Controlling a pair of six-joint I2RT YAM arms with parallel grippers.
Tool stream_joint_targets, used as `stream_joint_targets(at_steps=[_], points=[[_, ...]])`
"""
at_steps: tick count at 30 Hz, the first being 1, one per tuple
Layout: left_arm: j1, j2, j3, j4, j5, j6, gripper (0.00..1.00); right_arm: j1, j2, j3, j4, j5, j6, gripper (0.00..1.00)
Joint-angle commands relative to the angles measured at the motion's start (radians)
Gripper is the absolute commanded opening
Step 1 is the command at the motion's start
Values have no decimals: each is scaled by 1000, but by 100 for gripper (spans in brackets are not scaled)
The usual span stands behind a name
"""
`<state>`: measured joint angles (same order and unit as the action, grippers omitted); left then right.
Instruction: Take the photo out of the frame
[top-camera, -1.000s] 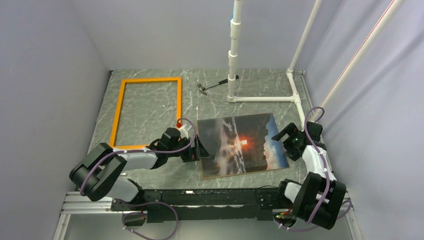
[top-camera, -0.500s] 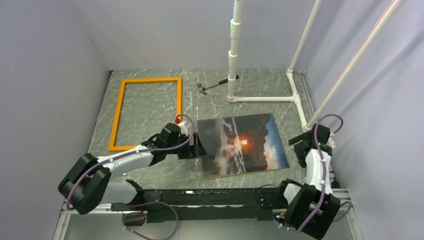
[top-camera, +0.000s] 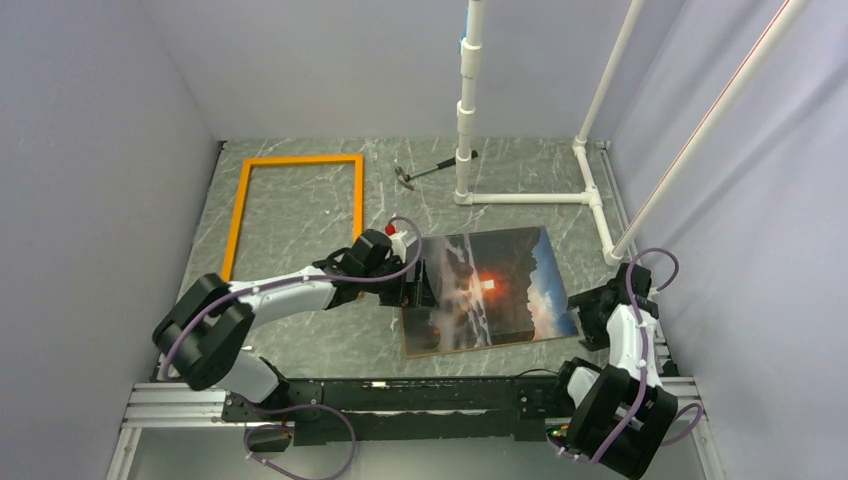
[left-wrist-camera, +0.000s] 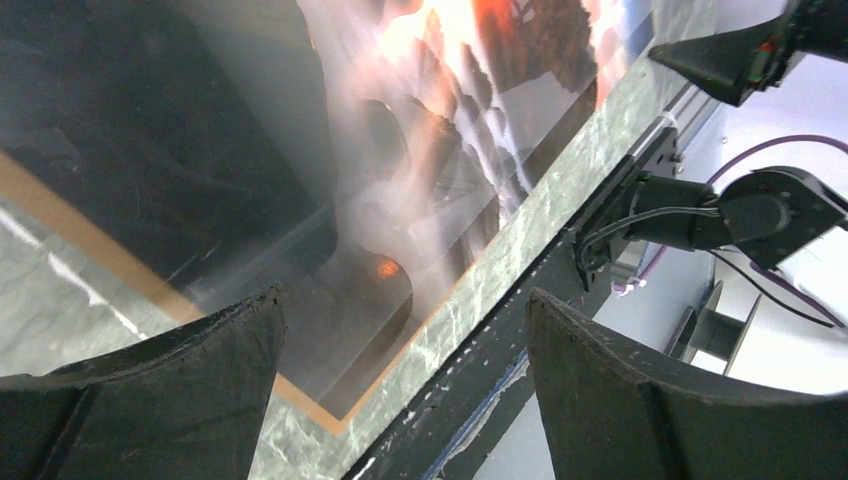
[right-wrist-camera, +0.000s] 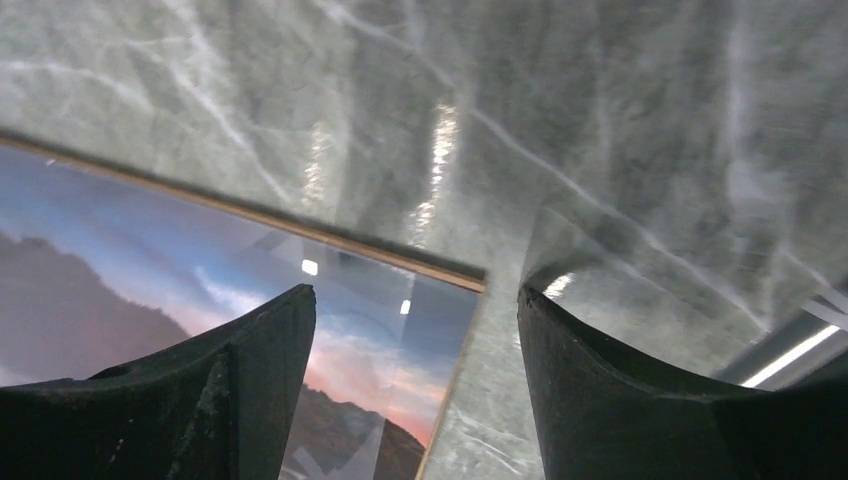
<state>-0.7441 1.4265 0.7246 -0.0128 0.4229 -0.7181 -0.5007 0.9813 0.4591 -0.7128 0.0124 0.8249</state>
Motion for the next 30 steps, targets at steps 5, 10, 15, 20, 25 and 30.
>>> stream_joint_targets(at_steps=[5,10,15,20,25,30], points=[[-29,144,30,112,13,22,90,-2,-42,-58,106,-244,-92,72],[-30,170,9,97,-34,28,90,-2,-107,-63,84,-268,-97,71],[-29,203,-23,127,-34,0,90,-1,-155,-66,67,-287,-94,71],[-30,223,-20,130,-29,9,90,-1,-191,-76,82,-334,-103,71],[-30,234,-13,129,-27,17,90,-2,-211,-77,57,-286,-94,71],[-30,251,-11,142,-18,14,90,-2,-177,-67,-30,-46,10,72]])
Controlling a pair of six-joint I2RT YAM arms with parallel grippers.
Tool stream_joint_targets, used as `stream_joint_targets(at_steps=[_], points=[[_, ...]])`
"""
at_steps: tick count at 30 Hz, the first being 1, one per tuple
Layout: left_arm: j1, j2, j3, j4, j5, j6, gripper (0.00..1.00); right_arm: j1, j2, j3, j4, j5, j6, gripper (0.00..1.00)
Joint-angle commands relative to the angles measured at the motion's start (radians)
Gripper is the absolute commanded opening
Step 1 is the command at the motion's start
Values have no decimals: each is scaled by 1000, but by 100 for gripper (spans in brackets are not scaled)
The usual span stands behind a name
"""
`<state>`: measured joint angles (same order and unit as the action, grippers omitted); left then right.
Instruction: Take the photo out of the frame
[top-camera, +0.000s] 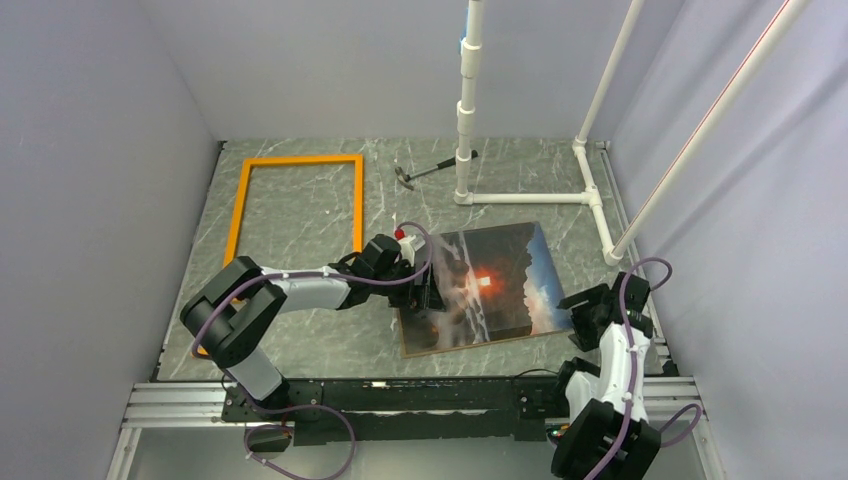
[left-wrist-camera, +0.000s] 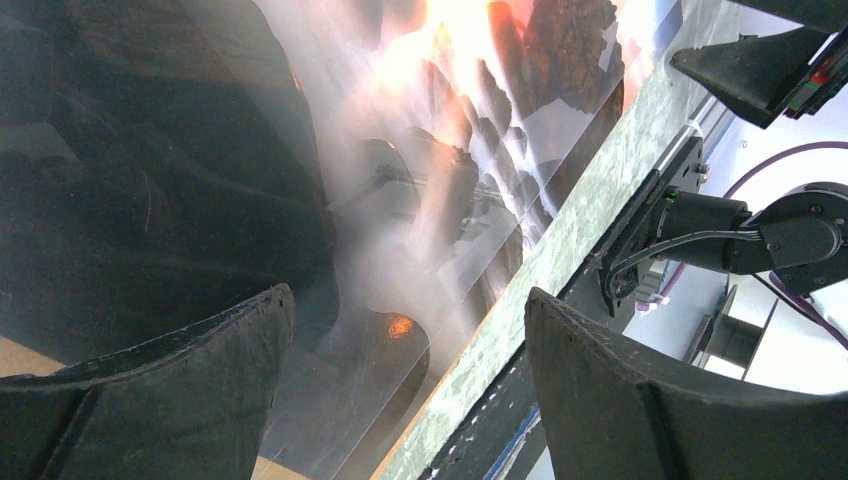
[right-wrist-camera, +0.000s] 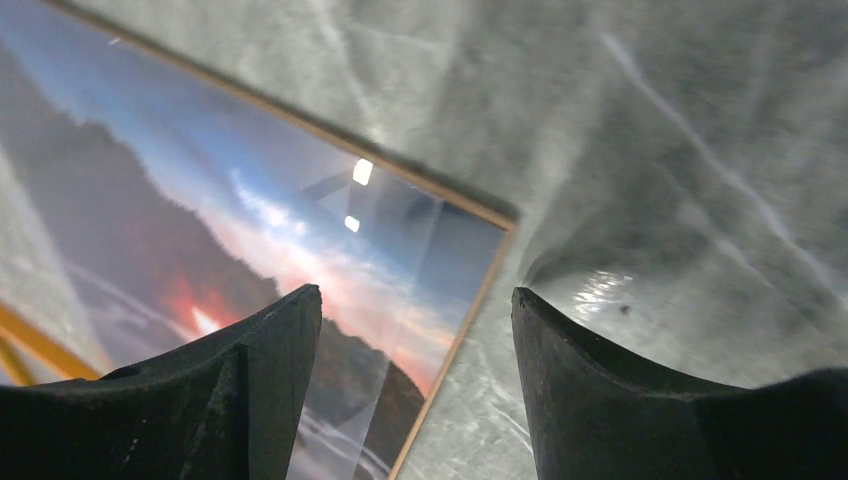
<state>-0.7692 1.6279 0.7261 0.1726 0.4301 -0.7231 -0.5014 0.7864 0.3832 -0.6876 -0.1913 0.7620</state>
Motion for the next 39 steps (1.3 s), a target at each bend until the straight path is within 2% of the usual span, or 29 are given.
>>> stream_joint_targets(at_steps=[1,4,10,15,26,29,32,34,39], points=[[-5,52,-14,-41,-24,19,90,-1,29,12,-48,161,78,72],[-4,53,-16,-41,-22,20,90,-1,61,9,-4,137,59,74],[-4,46,-22,-54,-31,34,91,-2,33,-59,127,-49,51,74],[-5,54,-30,-49,-33,30,91,-3,-62,-61,133,-66,64,72],[-4,70,-27,-51,-37,35,91,-3,-110,-48,131,-117,84,70],[-4,72,-28,-47,-35,34,91,-3,-97,-41,113,-87,83,69],[-4,69,-30,-49,-37,39,91,-2,-67,3,49,60,63,70],[-4,68,-33,-48,-36,42,91,-6,-32,22,44,142,58,74],[-4,72,-27,-58,-32,53,91,-17,88,25,117,133,11,78]])
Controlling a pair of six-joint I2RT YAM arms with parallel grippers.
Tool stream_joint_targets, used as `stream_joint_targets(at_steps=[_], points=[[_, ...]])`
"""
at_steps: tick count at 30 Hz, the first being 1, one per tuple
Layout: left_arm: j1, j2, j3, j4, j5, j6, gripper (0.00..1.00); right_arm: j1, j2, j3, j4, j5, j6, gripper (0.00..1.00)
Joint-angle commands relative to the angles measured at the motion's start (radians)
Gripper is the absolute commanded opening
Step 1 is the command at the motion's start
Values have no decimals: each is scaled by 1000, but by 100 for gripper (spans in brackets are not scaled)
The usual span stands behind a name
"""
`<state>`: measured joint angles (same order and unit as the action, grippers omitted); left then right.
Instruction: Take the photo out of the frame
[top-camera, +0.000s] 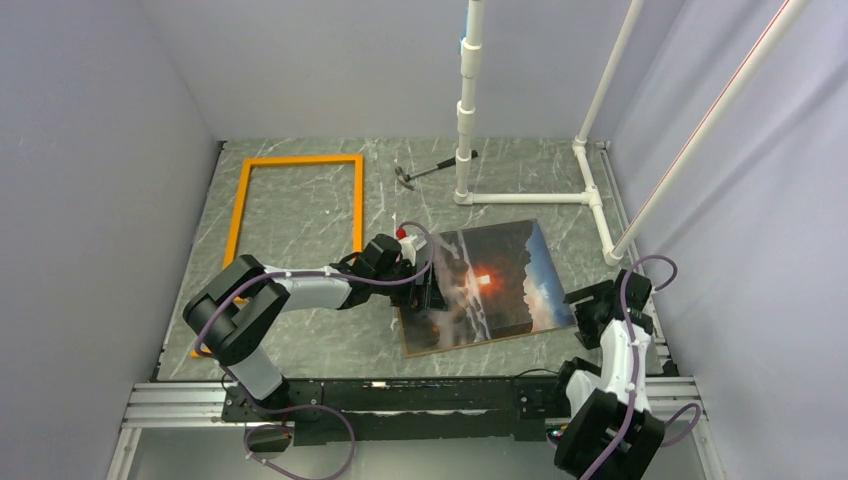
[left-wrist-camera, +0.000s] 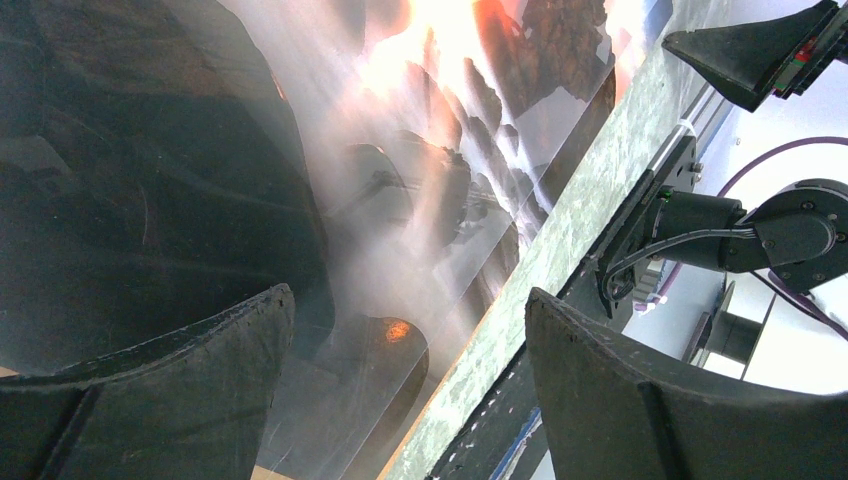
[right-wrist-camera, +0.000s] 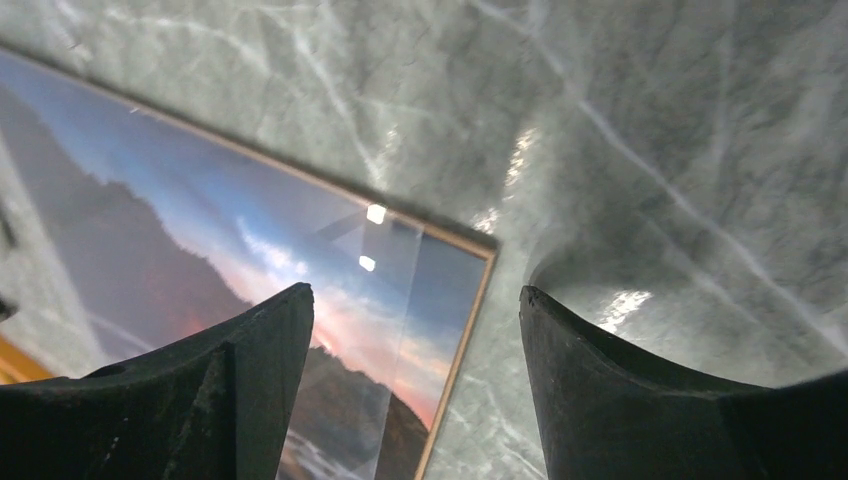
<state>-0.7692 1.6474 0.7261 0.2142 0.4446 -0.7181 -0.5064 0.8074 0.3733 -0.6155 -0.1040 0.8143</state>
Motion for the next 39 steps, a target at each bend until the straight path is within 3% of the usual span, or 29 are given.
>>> stream_joint_targets(at_steps=[1,9,13,18,23,30,35,39], points=[[-5,53,-25,-105,-44,52,91,-11,78,36,56,31,-48,79],[1,73,4,-134,-28,87,91,-21,14,-12,139,-47,-76,74],[23,86,12,-148,5,110,91,-24,31,-28,182,-170,-91,69],[43,109,1,-135,30,124,92,-24,42,-24,140,-216,-106,60],[43,136,44,-204,58,136,92,-23,7,0,93,-243,-107,59],[34,216,26,-111,118,88,92,-23,-53,-70,160,-343,-23,60],[28,209,26,-137,85,101,92,-21,-75,-97,191,-405,5,60],[27,214,33,-158,75,108,93,-7,-68,-90,174,-419,9,54]])
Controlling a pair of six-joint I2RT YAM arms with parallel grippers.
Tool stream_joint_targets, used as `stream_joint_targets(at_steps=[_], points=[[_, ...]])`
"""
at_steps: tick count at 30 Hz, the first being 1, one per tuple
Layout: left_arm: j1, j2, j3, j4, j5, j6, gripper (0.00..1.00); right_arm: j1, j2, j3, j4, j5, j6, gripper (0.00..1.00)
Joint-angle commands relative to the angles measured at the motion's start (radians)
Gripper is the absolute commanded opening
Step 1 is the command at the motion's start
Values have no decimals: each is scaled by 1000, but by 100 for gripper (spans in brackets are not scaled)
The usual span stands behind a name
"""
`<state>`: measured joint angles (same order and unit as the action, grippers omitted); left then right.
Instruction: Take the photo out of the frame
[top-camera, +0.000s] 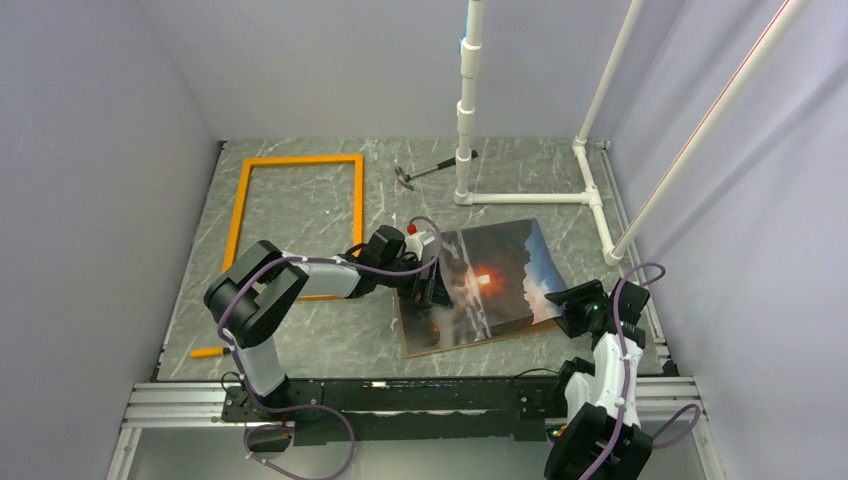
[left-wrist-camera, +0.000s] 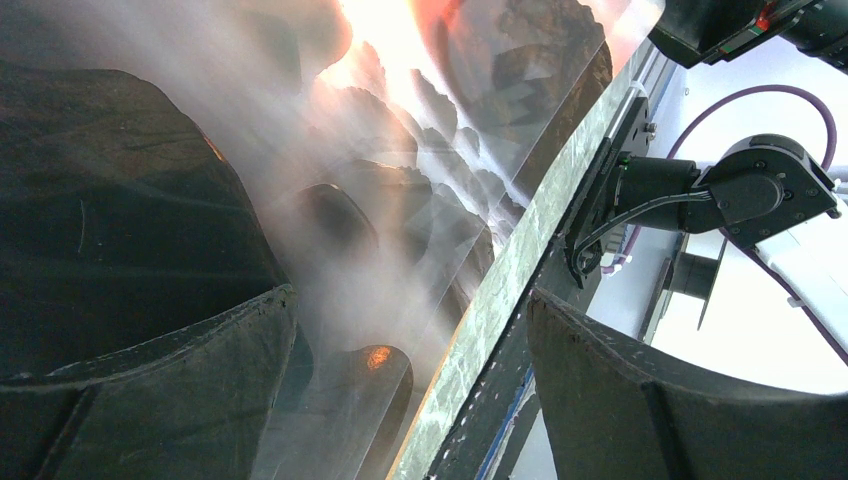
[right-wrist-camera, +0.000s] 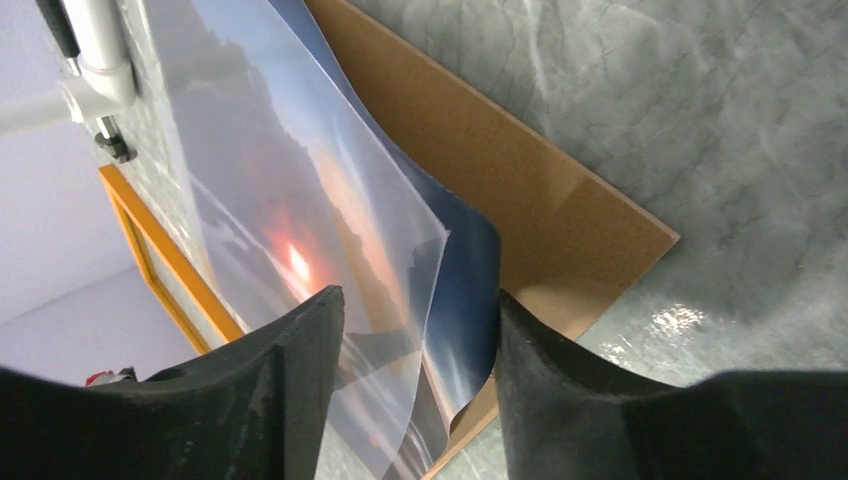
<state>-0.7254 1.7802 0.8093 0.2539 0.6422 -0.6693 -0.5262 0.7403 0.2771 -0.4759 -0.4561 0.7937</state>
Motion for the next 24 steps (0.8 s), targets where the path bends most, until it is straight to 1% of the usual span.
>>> stream_joint_targets(at_steps=[1,4,6,9,24], points=[[-16,83,-48,-196,-122,57,93,17,-1,12,35,-67,29,53],[-16,86,-39,-200,-121,52,93,26,-7,24,43,-78,35,53],[-16,82,-39,-203,-127,52,93,29,-12,27,45,-88,53,50],[-16,81,-42,-205,-132,52,93,33,-14,35,29,-96,64,49],[-16,82,-38,-197,-134,43,93,46,-54,42,21,-137,112,50]])
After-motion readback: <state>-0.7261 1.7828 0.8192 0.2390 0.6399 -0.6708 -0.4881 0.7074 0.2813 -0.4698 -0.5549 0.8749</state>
